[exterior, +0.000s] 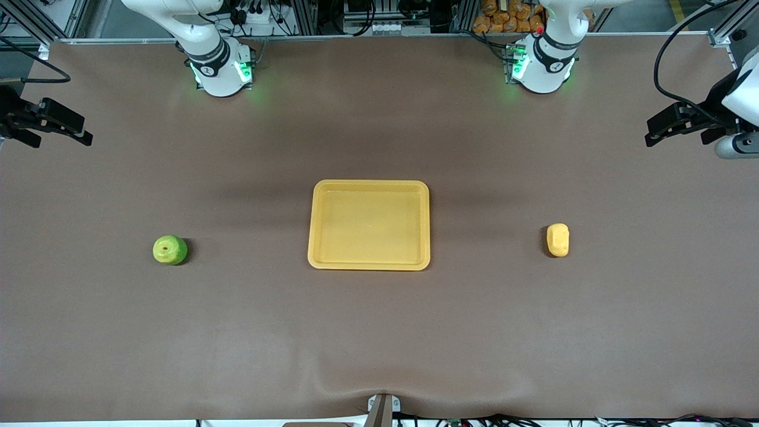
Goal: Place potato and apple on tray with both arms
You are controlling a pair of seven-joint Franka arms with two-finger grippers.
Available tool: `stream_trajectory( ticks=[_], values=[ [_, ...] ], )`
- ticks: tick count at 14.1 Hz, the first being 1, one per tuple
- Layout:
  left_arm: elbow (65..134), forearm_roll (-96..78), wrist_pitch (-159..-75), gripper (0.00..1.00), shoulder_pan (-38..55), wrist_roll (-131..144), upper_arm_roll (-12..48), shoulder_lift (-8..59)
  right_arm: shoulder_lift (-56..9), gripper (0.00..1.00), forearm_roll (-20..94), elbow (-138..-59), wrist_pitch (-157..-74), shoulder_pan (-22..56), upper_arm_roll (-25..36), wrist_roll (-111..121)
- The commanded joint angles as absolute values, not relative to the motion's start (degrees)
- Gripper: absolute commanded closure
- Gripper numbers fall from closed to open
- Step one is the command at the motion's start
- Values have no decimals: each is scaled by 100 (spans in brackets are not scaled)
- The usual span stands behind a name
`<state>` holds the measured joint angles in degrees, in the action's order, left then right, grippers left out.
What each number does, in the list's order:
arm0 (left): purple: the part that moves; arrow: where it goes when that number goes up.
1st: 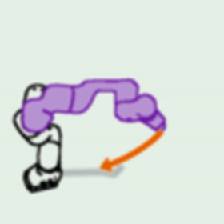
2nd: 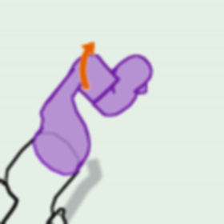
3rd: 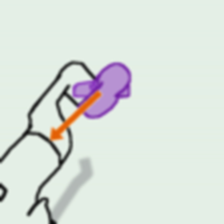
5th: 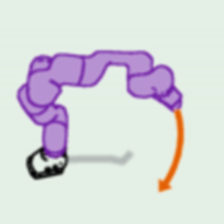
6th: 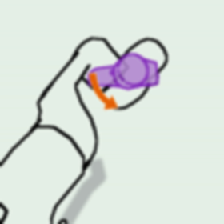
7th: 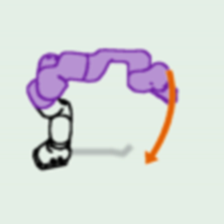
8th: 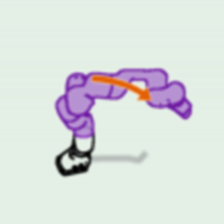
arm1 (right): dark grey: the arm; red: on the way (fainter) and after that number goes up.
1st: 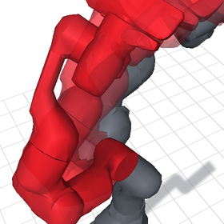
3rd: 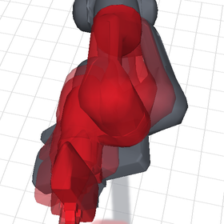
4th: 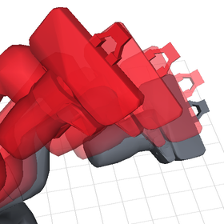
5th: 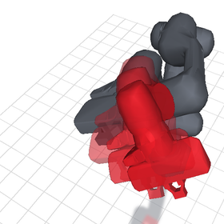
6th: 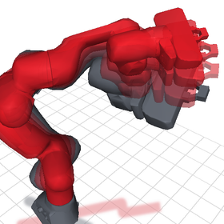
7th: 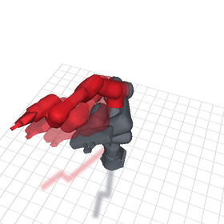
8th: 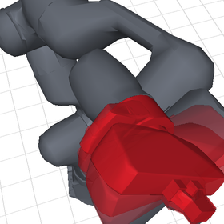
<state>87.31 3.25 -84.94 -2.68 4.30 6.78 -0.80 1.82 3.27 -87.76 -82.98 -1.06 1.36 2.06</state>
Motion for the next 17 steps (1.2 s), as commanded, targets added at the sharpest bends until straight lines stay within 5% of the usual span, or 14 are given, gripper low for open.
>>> stream_trajectory(
  ticks=[1,12,17],
  values=[
    [8648,325,-8376,0,-308,308,686,-53,70,0,246,-8675,-8218,-158,97,141],
    [8710,360,-8262,0,-272,352,703,325,-167,0,255,-8684,-8007,-158,97,141],
    [9059,360,-8883,0,-299,334,712,580,-167,0,255,-8675,-8007,-158,105,141]
  ],
)
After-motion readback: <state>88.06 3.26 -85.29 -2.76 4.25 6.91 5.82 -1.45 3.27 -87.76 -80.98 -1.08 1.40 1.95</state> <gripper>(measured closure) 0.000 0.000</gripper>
